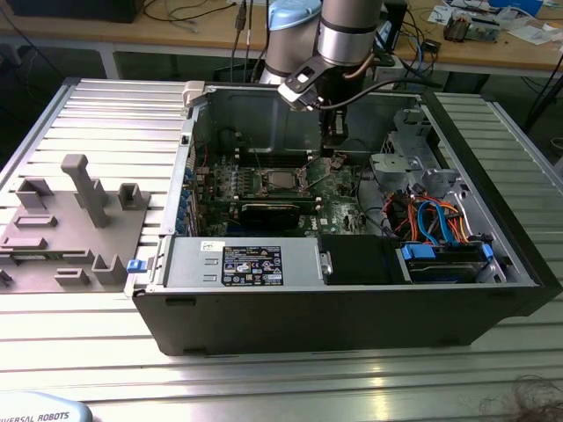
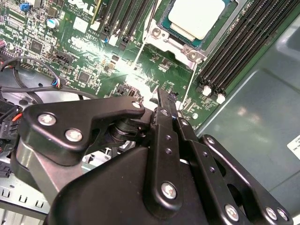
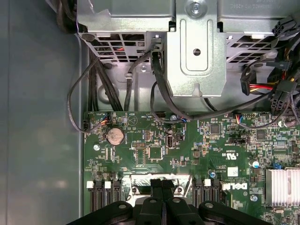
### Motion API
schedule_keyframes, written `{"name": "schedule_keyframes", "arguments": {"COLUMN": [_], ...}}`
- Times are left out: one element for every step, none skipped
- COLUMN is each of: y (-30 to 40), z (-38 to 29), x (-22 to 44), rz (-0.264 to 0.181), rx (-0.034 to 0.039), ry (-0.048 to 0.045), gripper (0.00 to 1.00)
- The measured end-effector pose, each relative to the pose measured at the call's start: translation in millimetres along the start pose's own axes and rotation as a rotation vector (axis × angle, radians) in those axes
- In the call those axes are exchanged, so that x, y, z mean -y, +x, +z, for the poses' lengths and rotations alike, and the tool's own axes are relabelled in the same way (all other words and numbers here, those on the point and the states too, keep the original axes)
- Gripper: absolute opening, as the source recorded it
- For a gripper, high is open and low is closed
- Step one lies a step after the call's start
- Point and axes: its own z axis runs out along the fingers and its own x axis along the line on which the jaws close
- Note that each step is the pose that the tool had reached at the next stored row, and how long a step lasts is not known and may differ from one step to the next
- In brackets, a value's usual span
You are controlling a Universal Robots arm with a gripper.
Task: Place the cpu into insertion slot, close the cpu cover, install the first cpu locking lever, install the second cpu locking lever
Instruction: 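Close the cpu cover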
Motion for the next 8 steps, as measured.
{"name": "schedule_keyframes", "arguments": {"y": [0.0, 0.0, 0.0, 0.0, 0.0, 0.0, 0.0, 0.0], "z": [0.0, 0.0, 0.0, 0.0, 0.0, 0.1, 0.0, 0.0], "x": [-0.3, -0.3, -0.3, -0.6, -0.6, -0.8, -0.8, -1.1], "rz": [0.000, 0.000, 0.000, 0.000, 0.000, 0.000, 0.000, 0.000], "rx": [-0.0002, -0.0003, -0.0005, -0.0005, -0.0005, -0.0006, -0.0006, -0.0007], "ry": [0.0000, 0.0000, 0.0000, 0.0000, 0.0000, 0.0000, 0.0000, 0.0000], "gripper": [0.11, 0.11, 0.11, 0.11, 0.11, 0.11, 0.11, 0.11]}}
